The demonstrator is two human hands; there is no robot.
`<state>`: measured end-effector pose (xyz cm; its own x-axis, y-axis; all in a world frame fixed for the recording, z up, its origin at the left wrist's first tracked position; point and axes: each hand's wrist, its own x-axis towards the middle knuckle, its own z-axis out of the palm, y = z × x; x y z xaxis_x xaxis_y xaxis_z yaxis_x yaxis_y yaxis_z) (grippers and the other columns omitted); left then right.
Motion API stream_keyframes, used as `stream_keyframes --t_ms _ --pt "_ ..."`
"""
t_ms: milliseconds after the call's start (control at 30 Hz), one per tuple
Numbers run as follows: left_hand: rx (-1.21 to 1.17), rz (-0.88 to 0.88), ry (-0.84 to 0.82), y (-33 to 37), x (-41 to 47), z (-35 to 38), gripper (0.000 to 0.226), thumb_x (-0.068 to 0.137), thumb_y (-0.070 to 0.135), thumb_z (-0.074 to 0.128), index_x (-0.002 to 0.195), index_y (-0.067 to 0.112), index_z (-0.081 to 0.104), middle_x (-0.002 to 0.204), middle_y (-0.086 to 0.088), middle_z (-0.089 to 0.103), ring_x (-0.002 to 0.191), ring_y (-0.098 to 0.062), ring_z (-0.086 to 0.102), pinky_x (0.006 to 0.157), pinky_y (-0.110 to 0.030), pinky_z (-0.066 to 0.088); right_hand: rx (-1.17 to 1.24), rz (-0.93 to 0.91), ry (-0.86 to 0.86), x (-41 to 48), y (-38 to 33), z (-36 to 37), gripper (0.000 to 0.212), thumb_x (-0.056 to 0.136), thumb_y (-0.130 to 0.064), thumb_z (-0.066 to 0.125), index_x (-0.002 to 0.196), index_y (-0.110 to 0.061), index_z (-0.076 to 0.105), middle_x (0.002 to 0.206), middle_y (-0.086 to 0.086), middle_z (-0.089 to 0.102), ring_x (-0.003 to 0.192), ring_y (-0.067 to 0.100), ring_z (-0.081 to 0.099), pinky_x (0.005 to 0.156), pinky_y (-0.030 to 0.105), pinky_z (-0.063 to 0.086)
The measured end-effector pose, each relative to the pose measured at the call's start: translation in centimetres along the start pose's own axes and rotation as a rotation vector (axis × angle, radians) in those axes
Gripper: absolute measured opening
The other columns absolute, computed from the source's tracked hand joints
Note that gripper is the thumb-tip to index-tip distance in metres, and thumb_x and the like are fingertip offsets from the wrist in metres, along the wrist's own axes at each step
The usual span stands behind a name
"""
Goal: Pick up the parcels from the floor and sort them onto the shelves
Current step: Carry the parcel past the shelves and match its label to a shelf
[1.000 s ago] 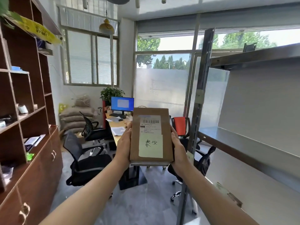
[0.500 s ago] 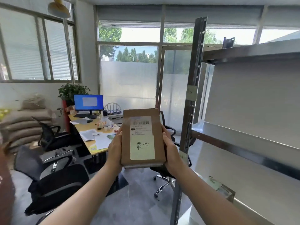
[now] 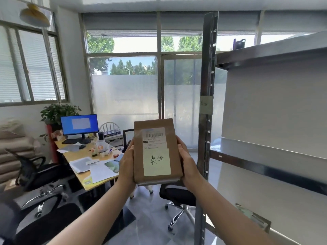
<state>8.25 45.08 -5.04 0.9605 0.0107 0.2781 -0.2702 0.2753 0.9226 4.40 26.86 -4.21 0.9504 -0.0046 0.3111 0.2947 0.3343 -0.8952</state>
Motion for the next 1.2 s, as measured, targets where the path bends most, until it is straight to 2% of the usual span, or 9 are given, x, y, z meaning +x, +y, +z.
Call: stream_keyframes --t_ms 233,367,500,600,700,767,900,1033,1200 --pt "0.055 -0.019 -0.006 -2.8 7.4 0.6 0.036 0.104 0.024 0.041 0.125 0.011 0.067 0.091 -0.011 0.078 0.082 -0.032 0.072 0.065 -0.038 0.057 0.028 -0.018 0.072 5.7 1.8 -1.9 0.037 0.107 -0.033 0.035 0.142 -0.037 0.048 0.125 0.004 0.070 0.114 0.024 0.068 0.100 0.048 0.053" --pt "-0.004 -0.046 -0.031 -4.6 10.8 1.4 0.036 0.101 0.029 0.044 0.127 0.023 0.069 0.112 -0.014 0.076 0.095 -0.033 0.072 0.086 -0.052 0.055 0.000 -0.026 0.130 7.9 2.4 -3.0 0.038 0.107 -0.033 0.035 0.143 -0.038 0.046 0.127 0.005 0.069 0.115 0.024 0.067 0.098 0.046 0.054" --pt "-0.070 -0.054 -0.085 -6.3 12.8 2.2 0.039 0.101 0.026 0.044 0.134 0.031 0.064 0.125 -0.024 0.068 0.100 -0.035 0.066 0.087 -0.054 0.051 -0.041 -0.034 0.200 8.7 2.8 -3.9 0.038 0.107 -0.033 0.034 0.143 -0.037 0.046 0.129 0.006 0.067 0.116 0.025 0.066 0.097 0.045 0.055" --pt "-0.100 -0.073 -0.129 -7.3 14.1 3.0 0.040 0.100 0.030 0.045 0.135 0.038 0.063 0.129 -0.017 0.069 0.110 -0.038 0.067 0.095 -0.057 0.052 -0.076 -0.053 0.246 9.0 2.6 -4.5 0.037 0.107 -0.033 0.035 0.142 -0.038 0.047 0.129 0.004 0.068 0.118 0.025 0.065 0.104 0.051 0.050" --pt "-0.131 -0.113 -0.213 -8.5 14.9 3.9 0.043 0.097 0.038 0.050 0.138 0.037 0.061 0.137 -0.016 0.065 0.123 -0.043 0.062 0.104 -0.067 0.046 -0.118 -0.068 0.318 8.6 2.5 -5.0 0.037 0.107 -0.034 0.034 0.141 -0.039 0.048 0.128 0.003 0.068 0.117 0.023 0.066 0.102 0.049 0.052" --pt "-0.168 -0.118 -0.268 -8.9 15.3 4.7 0.047 0.091 0.045 0.054 0.136 0.039 0.062 0.139 -0.012 0.065 0.127 -0.040 0.060 0.107 -0.066 0.044 -0.134 -0.084 0.372 8.2 2.4 -5.2 0.036 0.105 -0.039 0.037 0.139 -0.042 0.049 0.131 0.003 0.066 0.119 0.025 0.065 0.102 0.052 0.051" --pt "-0.218 -0.143 -0.353 -8.6 15.6 6.3 0.051 0.085 0.047 0.057 0.133 0.033 0.065 0.131 -0.013 0.069 0.121 -0.040 0.064 0.105 -0.065 0.047 -0.163 -0.131 0.474 7.0 1.5 -4.6 0.039 0.100 -0.045 0.047 0.139 -0.043 0.050 0.135 0.004 0.064 0.123 0.027 0.062 0.106 0.056 0.046" --pt "-0.252 -0.192 -0.380 -8.9 16.6 7.1 0.040 0.100 0.035 0.050 0.134 0.021 0.065 0.124 -0.018 0.071 0.113 -0.042 0.067 0.099 -0.059 0.052 -0.236 -0.187 0.516 6.2 0.2 -3.1 0.039 0.105 -0.035 0.040 0.143 -0.036 0.047 0.133 0.002 0.065 0.118 0.020 0.066 0.100 0.043 0.054" --pt "-0.293 -0.235 -0.471 -8.7 17.1 6.5 0.039 0.099 0.039 0.049 0.134 0.031 0.064 0.129 -0.016 0.069 0.115 -0.040 0.067 0.100 -0.060 0.052 -0.283 -0.203 0.573 5.7 0.2 -0.8 0.038 0.106 -0.033 0.038 0.143 -0.036 0.047 0.130 0.000 0.067 0.115 0.018 0.067 0.092 0.037 0.057"
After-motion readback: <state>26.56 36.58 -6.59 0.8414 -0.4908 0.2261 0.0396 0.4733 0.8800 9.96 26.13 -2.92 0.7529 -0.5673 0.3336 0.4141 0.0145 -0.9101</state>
